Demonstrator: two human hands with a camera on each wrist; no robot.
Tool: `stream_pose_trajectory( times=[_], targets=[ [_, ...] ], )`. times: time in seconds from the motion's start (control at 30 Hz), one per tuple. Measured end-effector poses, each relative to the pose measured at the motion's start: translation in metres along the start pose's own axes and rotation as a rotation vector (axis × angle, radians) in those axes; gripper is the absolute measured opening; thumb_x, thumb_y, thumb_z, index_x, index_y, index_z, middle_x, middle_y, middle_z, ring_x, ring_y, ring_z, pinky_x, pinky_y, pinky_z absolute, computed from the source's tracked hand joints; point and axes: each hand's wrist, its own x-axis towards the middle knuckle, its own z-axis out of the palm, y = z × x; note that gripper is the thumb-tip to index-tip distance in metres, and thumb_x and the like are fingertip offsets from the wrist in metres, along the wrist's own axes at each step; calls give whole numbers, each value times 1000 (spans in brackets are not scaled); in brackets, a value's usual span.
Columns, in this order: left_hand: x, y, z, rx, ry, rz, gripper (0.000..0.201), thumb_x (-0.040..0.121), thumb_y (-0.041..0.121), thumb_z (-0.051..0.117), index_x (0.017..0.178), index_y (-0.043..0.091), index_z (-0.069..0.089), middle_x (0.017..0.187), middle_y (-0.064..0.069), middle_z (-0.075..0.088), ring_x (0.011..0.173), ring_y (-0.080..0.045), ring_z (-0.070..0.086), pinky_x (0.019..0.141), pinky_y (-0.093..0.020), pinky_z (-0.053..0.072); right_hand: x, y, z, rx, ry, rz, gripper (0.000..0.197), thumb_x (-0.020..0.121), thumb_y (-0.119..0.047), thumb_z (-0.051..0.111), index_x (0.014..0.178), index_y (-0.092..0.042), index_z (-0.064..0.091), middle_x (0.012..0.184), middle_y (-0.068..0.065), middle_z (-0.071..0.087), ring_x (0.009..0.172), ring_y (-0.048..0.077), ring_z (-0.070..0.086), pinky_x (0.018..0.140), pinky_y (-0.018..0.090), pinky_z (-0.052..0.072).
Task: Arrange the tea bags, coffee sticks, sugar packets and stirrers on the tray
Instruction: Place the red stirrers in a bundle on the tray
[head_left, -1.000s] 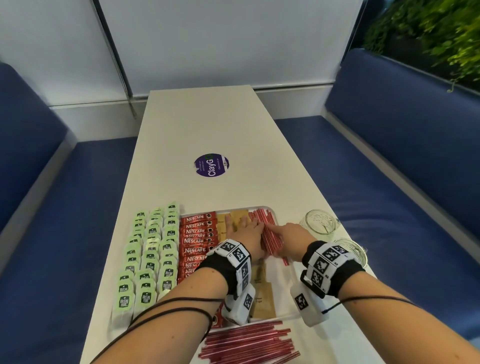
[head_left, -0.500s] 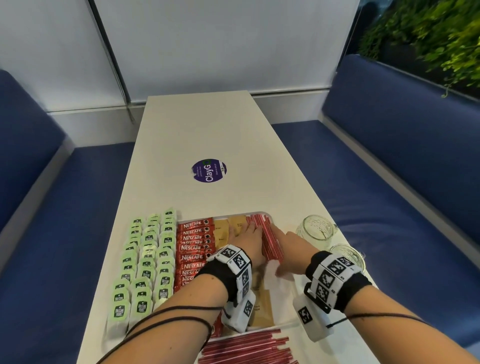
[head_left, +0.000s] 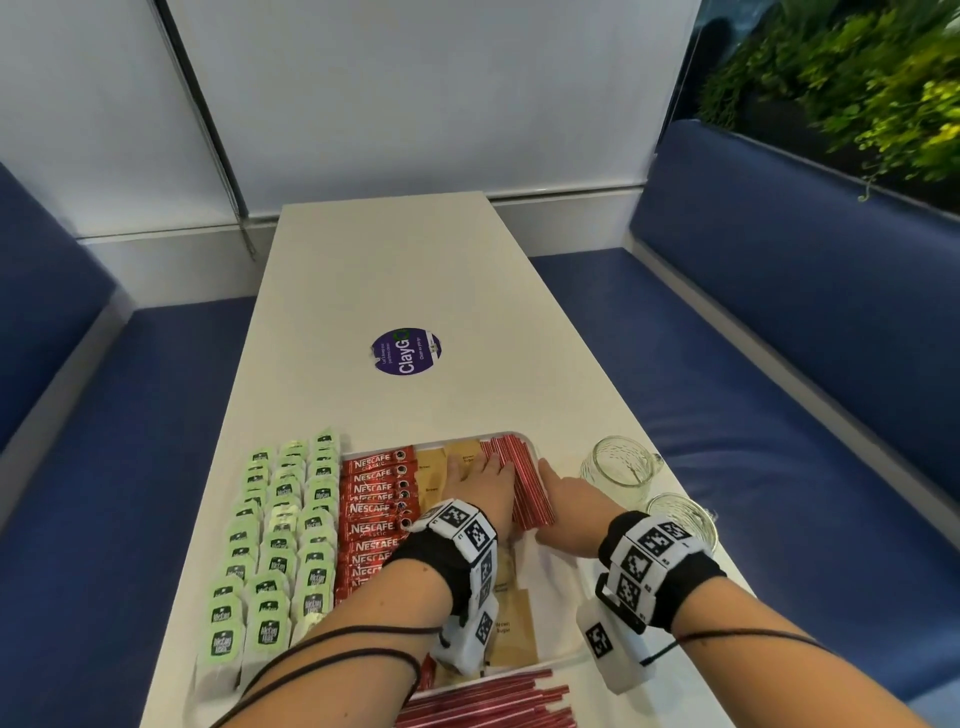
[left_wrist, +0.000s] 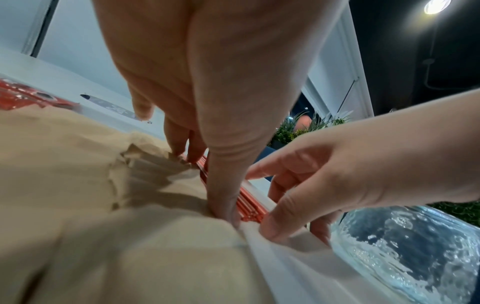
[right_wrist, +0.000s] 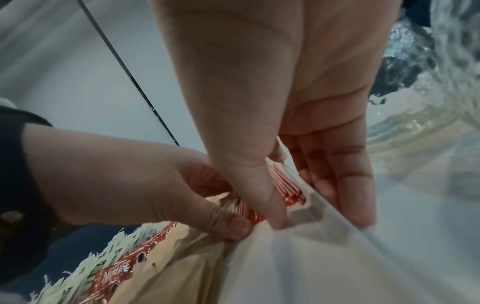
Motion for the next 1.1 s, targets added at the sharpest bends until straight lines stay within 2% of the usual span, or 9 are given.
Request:
stream_pose_trajectory(
  times=[0.13, 0.23, 0.47, 0.63, 0.77, 0.83, 0.93, 0.97, 1.1],
  targets=[
    [1, 3, -3, 110, 25, -33, 87, 88, 30, 63, 157, 14, 13, 165, -9, 8, 152, -28, -5, 112, -66, -17, 5, -3, 6, 1, 18, 27, 85, 93, -25, 53, 152, 2, -3, 124, 22, 58, 109, 33, 60, 87, 35, 47],
    [1, 3, -4, 127, 34, -77, 95, 86, 42, 64, 157, 11, 8, 165, -13, 5, 151, -30, -7, 104, -70, -23, 5, -1, 8, 22, 9, 29, 86, 92, -24, 52, 152, -1, -5, 128, 22, 54, 111, 33, 58, 90, 35, 47],
    [-1, 5, -7, 136, 10, -107, 100, 85, 53, 62, 156, 7, 9, 165, -12, 7, 151, -31, -10, 98, -73, -25, 2, 2, 9, 20, 4, 35, 78, 92, -10, 44, 152, -2, -6, 131, 22, 50, 112, 33, 58, 93, 38, 48],
    [-2, 5, -5, 137, 34, -94, 96, 86, 50, 63, 156, 9, 13, 164, -9, 11, 151, -31, -9, 93, -72, -28, 1, 0, 6, 108, 5, 47, 88, 91, -31, 53, 152, -3, -4, 134, 20, 49, 117, 32, 55, 97, 37, 45],
    [-2, 4, -4, 115, 50, -84, 92, 88, 46, 62, 156, 10, 12, 164, -8, 12, 151, -30, -9, 96, -72, -27, 2, 0, 9, 109, 26, 66, 86, 92, -33, 53, 153, -3, -2, 134, 21, 49, 116, 34, 56, 97, 38, 46],
    [-4, 4, -3, 103, 69, -68, 95, 87, 47, 63, 157, 14, 8, 165, -6, 11, 151, -31, -8, 96, -72, -28, 1, 1, 7, 108, 8, 47, 88, 92, -32, 51, 154, -10, -7, 132, 21, 50, 113, 34, 57, 95, 37, 46],
    [-6, 4, -4, 106, 56, -25, 93, 86, 47, 64, 157, 21, 10, 165, -3, 9, 151, -33, -9, 96, -74, -27, -4, 0, 5, 73, -10, -7, 79, 96, -33, 43, 152, -35, -12, 121, 21, 51, 102, 37, 59, 91, 38, 46],
    [-6, 4, -5, 115, 48, -23, 92, 87, 47, 64, 157, 22, 12, 165, -1, 9, 151, -32, -9, 94, -74, -27, -5, -1, 5, 61, -20, -9, 75, 97, -33, 40, 152, -38, -11, 122, 22, 49, 103, 38, 58, 92, 39, 46],
    [-5, 1, -3, 112, 36, -38, 96, 86, 54, 61, 158, 19, 7, 166, -1, 6, 151, -31, -10, 92, -75, -28, -3, -1, 5, 29, -53, 38, 69, 99, -33, 37, 155, -28, -2, 131, 23, 44, 113, 38, 54, 97, 37, 42]
  ],
)
